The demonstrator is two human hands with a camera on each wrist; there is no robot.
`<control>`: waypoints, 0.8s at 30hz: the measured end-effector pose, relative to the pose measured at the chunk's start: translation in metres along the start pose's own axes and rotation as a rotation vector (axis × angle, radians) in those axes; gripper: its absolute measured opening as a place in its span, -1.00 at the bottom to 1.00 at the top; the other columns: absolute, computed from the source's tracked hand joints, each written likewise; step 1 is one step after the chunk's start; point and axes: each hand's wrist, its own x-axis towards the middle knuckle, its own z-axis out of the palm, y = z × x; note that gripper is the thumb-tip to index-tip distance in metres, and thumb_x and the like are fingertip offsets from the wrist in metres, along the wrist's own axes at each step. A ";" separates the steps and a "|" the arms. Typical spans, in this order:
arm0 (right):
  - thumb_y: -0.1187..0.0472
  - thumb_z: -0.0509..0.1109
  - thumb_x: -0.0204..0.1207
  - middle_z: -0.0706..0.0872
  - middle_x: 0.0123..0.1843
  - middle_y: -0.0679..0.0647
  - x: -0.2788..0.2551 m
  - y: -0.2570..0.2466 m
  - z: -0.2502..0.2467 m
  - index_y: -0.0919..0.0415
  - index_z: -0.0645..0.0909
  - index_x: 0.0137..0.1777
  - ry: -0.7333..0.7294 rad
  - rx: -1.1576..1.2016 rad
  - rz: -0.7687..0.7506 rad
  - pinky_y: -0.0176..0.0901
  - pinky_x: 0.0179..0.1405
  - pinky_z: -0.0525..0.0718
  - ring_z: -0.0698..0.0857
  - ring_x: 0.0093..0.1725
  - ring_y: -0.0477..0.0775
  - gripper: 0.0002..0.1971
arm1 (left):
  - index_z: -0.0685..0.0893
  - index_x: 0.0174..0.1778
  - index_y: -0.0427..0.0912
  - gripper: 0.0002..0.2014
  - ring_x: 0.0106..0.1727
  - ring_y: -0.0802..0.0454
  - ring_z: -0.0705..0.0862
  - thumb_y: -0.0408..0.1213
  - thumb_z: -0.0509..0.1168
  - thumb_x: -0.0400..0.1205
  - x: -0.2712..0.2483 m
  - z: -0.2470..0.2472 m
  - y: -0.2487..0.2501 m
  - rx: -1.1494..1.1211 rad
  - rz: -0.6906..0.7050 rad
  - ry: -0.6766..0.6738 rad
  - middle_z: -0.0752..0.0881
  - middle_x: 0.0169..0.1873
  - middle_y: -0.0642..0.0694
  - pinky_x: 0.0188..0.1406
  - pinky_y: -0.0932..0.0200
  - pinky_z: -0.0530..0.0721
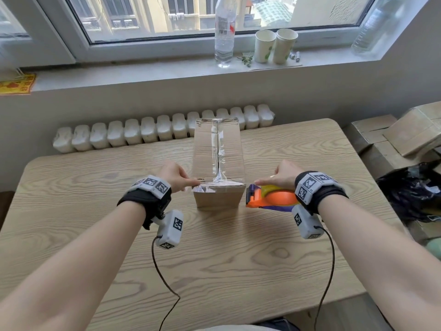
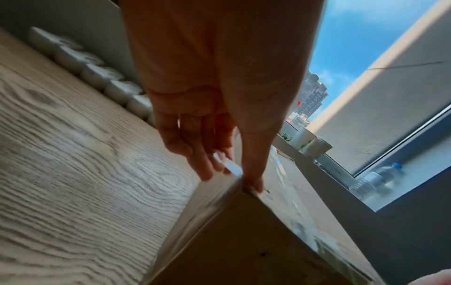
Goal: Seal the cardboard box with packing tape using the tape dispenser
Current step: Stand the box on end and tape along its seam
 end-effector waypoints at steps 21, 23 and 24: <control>-0.13 0.38 0.46 0.63 0.06 0.22 -0.012 0.003 -0.006 0.34 0.57 0.15 -0.041 0.226 0.034 -0.07 -0.07 0.47 0.57 -0.02 0.18 -0.49 | 0.00 0.63 -0.14 -0.39 0.66 0.10 -0.10 -0.07 0.05 0.69 -0.037 0.091 0.054 0.454 0.707 -0.049 -0.03 0.66 -0.04 0.60 0.13 -0.24; -0.01 0.36 0.51 0.55 0.07 0.21 -0.015 0.004 -0.010 0.35 0.54 0.22 -0.065 0.275 0.041 -0.06 -0.01 0.44 0.53 0.03 0.18 -0.55 | -0.09 0.64 -0.13 -0.35 0.66 0.12 -0.15 -0.01 0.00 0.70 -0.034 0.097 0.051 0.502 0.717 -0.041 -0.10 0.66 -0.03 0.61 0.12 -0.26; 0.04 0.35 0.51 0.54 0.05 0.20 -0.015 0.005 -0.011 0.33 0.55 0.17 -0.079 0.289 0.037 -0.06 0.00 0.42 0.51 0.04 0.18 -0.62 | -0.12 0.64 -0.12 -0.34 0.65 0.13 -0.17 0.03 -0.03 0.70 -0.032 0.098 0.049 0.526 0.729 -0.036 -0.12 0.66 -0.02 0.61 0.12 -0.26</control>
